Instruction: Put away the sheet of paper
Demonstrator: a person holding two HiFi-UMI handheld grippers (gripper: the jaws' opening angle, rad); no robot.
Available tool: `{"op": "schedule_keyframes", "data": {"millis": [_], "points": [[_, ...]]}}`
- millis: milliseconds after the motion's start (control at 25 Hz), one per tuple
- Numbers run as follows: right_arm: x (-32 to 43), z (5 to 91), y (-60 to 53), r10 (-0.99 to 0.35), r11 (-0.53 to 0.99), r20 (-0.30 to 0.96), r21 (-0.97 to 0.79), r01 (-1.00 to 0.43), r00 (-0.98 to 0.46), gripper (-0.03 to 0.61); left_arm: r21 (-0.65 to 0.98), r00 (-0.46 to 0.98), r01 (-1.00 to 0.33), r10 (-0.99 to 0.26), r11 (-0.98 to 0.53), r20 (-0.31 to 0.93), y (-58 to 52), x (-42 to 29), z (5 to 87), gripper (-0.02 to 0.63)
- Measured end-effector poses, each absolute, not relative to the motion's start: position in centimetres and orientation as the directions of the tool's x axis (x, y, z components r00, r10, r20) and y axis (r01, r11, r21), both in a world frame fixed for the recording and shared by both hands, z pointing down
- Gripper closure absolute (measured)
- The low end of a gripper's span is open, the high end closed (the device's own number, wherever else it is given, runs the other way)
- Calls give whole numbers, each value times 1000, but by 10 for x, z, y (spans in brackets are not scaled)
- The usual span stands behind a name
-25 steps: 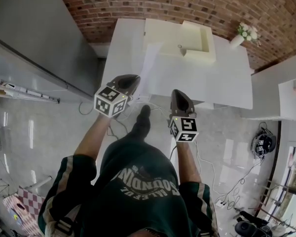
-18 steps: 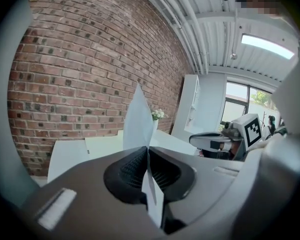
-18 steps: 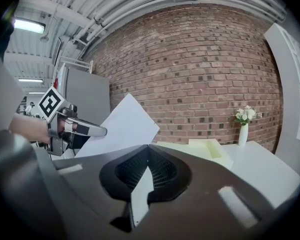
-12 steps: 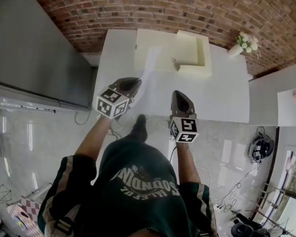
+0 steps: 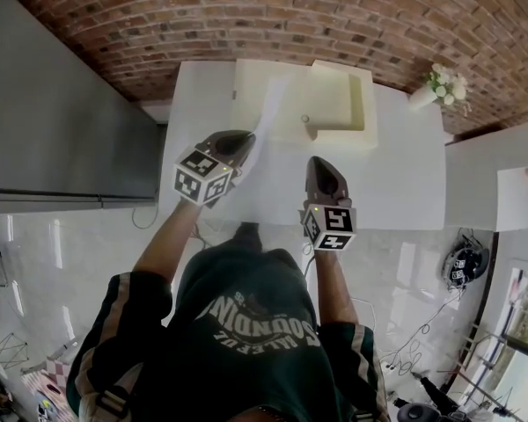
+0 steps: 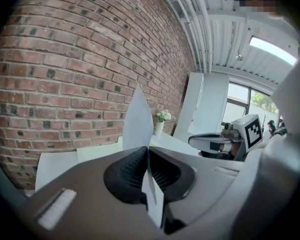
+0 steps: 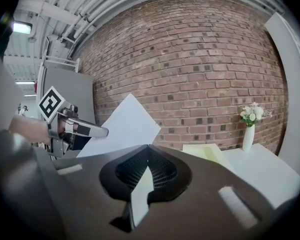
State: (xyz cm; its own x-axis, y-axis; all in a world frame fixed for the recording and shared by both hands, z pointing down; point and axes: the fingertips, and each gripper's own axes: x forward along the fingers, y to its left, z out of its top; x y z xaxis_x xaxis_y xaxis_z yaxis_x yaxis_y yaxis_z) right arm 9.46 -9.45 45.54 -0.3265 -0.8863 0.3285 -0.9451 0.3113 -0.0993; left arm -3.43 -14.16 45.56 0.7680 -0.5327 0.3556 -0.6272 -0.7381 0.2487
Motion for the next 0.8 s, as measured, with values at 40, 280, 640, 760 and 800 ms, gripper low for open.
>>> {"op": "schedule_keyframes", "data": {"millis": [40,280,640,760,800], "points": [[96,456,-97,-886,310,331,-100,-945,-326,578,252,769,-627,-532,-737,355,-145,-32,455,603],[106,456,-121,-881,318,335,-105,-942,-335,578,274,771,-629,-539,-727,339,-173,-16,449,603],[126,468,-178,-848,384,348,-115,-916,-399,578,288,734,-675,-575,-680,362,-214,5,463,603],[134,471,-192,-837,398,357,-121,-909,-414,578,296,727,-681,-574,-669,376,-229,16,468,603],[136,473,-196,-832,403,362,-126,-907,-420,578,297,726,-683,-573,-667,381,-234,19,470,604]]}}
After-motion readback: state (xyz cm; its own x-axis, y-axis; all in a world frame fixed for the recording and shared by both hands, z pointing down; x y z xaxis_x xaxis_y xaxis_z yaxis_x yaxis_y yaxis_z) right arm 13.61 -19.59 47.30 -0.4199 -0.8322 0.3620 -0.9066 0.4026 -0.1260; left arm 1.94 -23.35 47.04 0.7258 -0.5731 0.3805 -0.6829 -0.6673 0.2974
